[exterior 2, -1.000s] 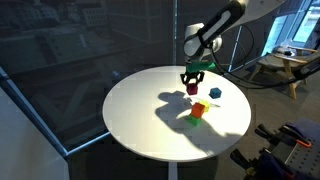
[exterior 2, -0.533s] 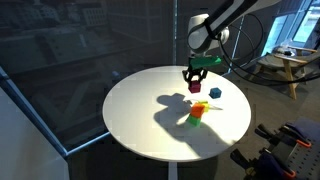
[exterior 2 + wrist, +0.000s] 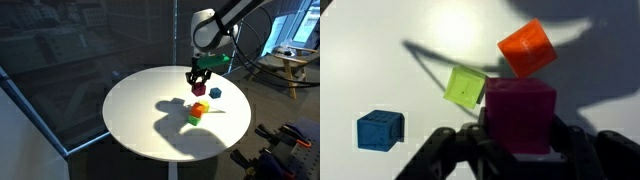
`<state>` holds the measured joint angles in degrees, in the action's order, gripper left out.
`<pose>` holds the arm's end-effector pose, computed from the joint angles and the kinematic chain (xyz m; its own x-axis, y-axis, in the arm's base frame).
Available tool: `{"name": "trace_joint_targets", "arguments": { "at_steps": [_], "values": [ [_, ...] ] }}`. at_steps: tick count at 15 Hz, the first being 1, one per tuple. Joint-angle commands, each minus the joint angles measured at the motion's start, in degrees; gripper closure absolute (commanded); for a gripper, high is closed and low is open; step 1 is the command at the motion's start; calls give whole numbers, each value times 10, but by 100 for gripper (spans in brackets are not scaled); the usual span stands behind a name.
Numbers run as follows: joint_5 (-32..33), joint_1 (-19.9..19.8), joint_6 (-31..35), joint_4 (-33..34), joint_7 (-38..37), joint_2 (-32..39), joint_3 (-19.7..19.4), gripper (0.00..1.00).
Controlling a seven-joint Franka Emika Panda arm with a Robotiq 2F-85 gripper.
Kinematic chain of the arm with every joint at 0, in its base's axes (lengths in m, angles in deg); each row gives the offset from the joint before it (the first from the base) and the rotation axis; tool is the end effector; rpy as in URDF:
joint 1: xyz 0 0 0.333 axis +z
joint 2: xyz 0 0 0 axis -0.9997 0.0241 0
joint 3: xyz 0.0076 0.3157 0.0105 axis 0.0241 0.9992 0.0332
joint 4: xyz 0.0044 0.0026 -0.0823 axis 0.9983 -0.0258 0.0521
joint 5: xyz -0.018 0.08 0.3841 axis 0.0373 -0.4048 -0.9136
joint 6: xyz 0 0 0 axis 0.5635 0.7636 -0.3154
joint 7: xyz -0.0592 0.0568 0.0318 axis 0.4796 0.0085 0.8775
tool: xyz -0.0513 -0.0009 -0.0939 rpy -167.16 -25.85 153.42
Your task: Pick up the pink block and put it on the orange block
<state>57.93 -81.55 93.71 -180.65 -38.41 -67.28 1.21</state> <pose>0.5858 0.0547 0.2587 0.9535 -0.2893 -0.0843 -0.2867 -0.9571 0.0419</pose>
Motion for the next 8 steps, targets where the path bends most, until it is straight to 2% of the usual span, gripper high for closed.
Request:
{"name": "trace_joint_targets", "arguments": {
  "at_steps": [1, 8],
  "values": [
    [20, 4, 10, -41, 26, -34, 11, 70],
    [42, 15, 16, -71, 45, -43, 28, 70]
  ]
}}
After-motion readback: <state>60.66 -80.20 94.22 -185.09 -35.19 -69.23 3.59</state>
